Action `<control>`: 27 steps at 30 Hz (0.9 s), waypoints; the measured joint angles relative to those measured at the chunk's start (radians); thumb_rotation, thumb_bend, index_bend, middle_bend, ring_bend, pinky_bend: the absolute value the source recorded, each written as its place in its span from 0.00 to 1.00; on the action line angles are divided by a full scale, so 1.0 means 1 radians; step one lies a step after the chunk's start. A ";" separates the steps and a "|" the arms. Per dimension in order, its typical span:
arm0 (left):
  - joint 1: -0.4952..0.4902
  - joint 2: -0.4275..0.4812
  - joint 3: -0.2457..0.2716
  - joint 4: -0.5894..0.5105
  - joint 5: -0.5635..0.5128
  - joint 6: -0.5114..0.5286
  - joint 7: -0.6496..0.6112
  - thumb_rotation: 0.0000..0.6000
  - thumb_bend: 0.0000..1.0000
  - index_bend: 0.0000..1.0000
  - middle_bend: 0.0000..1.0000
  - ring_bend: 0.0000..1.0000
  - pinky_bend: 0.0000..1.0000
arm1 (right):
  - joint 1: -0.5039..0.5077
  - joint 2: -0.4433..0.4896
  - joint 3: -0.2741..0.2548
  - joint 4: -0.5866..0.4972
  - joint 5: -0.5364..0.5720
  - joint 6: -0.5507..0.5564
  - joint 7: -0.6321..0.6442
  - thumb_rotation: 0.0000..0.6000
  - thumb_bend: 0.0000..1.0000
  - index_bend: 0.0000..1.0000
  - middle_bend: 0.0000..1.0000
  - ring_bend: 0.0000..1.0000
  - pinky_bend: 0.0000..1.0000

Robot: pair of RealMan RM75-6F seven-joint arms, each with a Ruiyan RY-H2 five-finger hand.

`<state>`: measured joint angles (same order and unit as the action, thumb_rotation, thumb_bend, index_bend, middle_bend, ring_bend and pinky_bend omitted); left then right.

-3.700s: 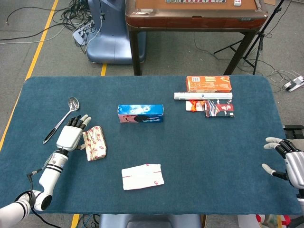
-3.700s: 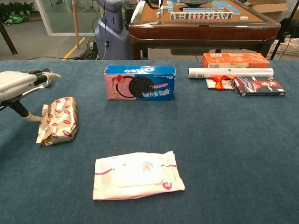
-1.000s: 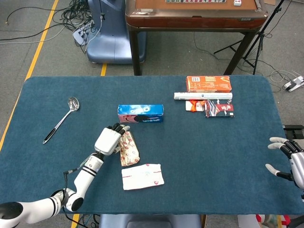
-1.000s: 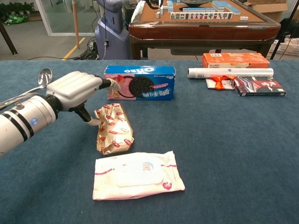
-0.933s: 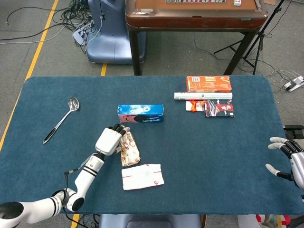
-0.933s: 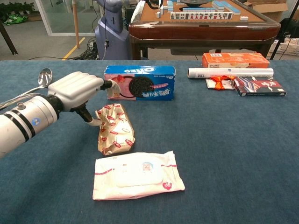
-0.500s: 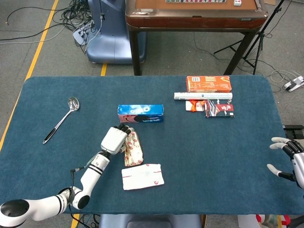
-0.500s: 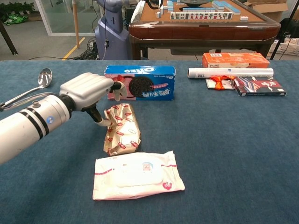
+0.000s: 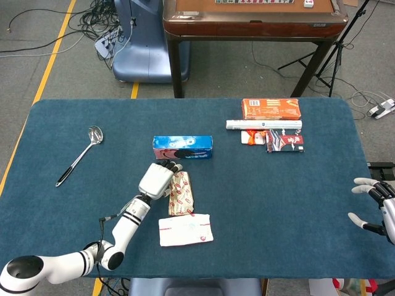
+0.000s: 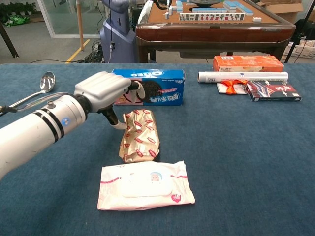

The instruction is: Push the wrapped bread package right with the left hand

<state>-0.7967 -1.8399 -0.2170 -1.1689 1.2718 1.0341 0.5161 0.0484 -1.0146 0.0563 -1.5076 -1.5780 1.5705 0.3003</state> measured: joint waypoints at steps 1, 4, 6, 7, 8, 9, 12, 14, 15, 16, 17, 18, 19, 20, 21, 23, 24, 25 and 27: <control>0.006 0.012 0.003 -0.009 0.001 0.009 0.005 1.00 0.00 0.30 0.34 0.28 0.53 | 0.000 0.000 0.000 0.000 0.000 -0.001 0.000 1.00 0.07 0.40 0.31 0.27 0.62; 0.028 0.051 0.013 -0.043 0.005 0.038 0.021 1.00 0.00 0.23 0.34 0.28 0.55 | 0.002 0.000 -0.001 0.000 -0.001 -0.005 -0.001 1.00 0.07 0.40 0.31 0.27 0.62; 0.049 0.083 0.022 -0.074 0.007 0.062 0.033 1.00 0.00 0.18 0.35 0.29 0.57 | 0.003 0.000 -0.002 -0.001 -0.002 -0.009 -0.005 1.00 0.07 0.40 0.31 0.27 0.62; 0.065 0.107 0.029 -0.098 0.007 0.078 0.042 1.00 0.00 0.17 0.35 0.30 0.58 | 0.005 -0.001 -0.003 -0.002 -0.002 -0.012 -0.009 1.00 0.07 0.40 0.32 0.27 0.62; 0.077 0.127 0.034 -0.118 0.007 0.090 0.048 1.00 0.00 0.16 0.36 0.31 0.59 | 0.006 -0.001 -0.003 -0.003 -0.002 -0.014 -0.012 1.00 0.07 0.40 0.32 0.27 0.62; 0.089 0.147 0.040 -0.140 0.008 0.101 0.052 1.00 0.00 0.16 0.38 0.32 0.60 | 0.007 -0.002 -0.004 -0.004 -0.002 -0.017 -0.016 1.00 0.07 0.40 0.32 0.27 0.62; 0.125 0.227 0.068 -0.221 0.022 0.126 0.051 1.00 0.00 0.17 0.44 0.37 0.63 | 0.011 -0.006 -0.006 -0.008 -0.002 -0.028 -0.033 1.00 0.07 0.40 0.32 0.27 0.62; 0.154 0.293 0.096 -0.284 0.045 0.147 0.044 1.00 0.00 0.19 0.47 0.41 0.65 | 0.016 -0.010 -0.007 -0.010 -0.002 -0.039 -0.046 1.00 0.07 0.40 0.33 0.27 0.62; 0.167 0.323 0.109 -0.312 0.060 0.160 0.041 1.00 0.00 0.20 0.48 0.41 0.65 | 0.018 -0.011 -0.008 -0.011 -0.001 -0.044 -0.052 1.00 0.07 0.40 0.33 0.27 0.62; 0.187 0.362 0.128 -0.349 0.079 0.180 0.037 1.00 0.00 0.21 0.50 0.43 0.66 | 0.020 -0.013 -0.008 -0.012 -0.001 -0.048 -0.057 1.00 0.07 0.40 0.33 0.27 0.62; 0.204 0.390 0.142 -0.377 0.093 0.196 0.034 1.00 0.00 0.22 0.51 0.44 0.66 | 0.022 -0.015 -0.009 -0.014 0.000 -0.053 -0.063 1.00 0.07 0.40 0.33 0.27 0.62; 0.220 0.417 0.155 -0.403 0.106 0.213 0.030 1.00 0.00 0.23 0.52 0.45 0.66 | 0.023 -0.016 -0.010 -0.015 0.001 -0.055 -0.067 1.00 0.07 0.40 0.33 0.27 0.62; 0.244 0.451 0.172 -0.434 0.119 0.233 0.027 1.00 0.00 0.23 0.52 0.45 0.66 | 0.024 -0.017 -0.010 -0.016 0.002 -0.060 -0.072 1.00 0.07 0.40 0.33 0.27 0.62; 0.261 0.477 0.184 -0.454 0.123 0.245 0.028 1.00 0.00 0.23 0.52 0.45 0.66 | 0.025 -0.018 -0.011 -0.017 0.003 -0.064 -0.078 1.00 0.07 0.40 0.33 0.27 0.62; 0.277 0.502 0.195 -0.476 0.123 0.255 0.031 1.00 0.00 0.23 0.52 0.45 0.66 | 0.027 -0.019 -0.011 -0.019 0.005 -0.068 -0.083 1.00 0.07 0.40 0.33 0.28 0.62; 0.318 0.561 0.222 -0.535 0.112 0.278 0.048 1.00 0.00 0.23 0.52 0.45 0.66 | 0.029 -0.021 -0.012 -0.022 0.009 -0.077 -0.094 1.00 0.07 0.40 0.34 0.28 0.62; 0.338 0.586 0.235 -0.561 0.106 0.290 0.055 1.00 0.00 0.24 0.52 0.45 0.66 | 0.030 -0.021 -0.013 -0.024 0.011 -0.081 -0.097 1.00 0.07 0.40 0.34 0.28 0.62; 0.366 0.616 0.251 -0.592 0.100 0.310 0.063 1.00 0.00 0.25 0.52 0.45 0.66 | 0.032 -0.022 -0.014 -0.025 0.013 -0.085 -0.102 1.00 0.07 0.40 0.34 0.28 0.62; 0.410 0.650 0.273 -0.624 0.096 0.345 0.068 1.00 0.00 0.28 0.54 0.45 0.66 | 0.033 -0.023 -0.014 -0.027 0.016 -0.089 -0.108 1.00 0.07 0.40 0.34 0.28 0.62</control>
<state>-0.3870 -1.1904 0.0556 -1.7930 1.3681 1.3796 0.5839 0.0814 -1.0375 0.0425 -1.5341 -1.5618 1.4818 0.1923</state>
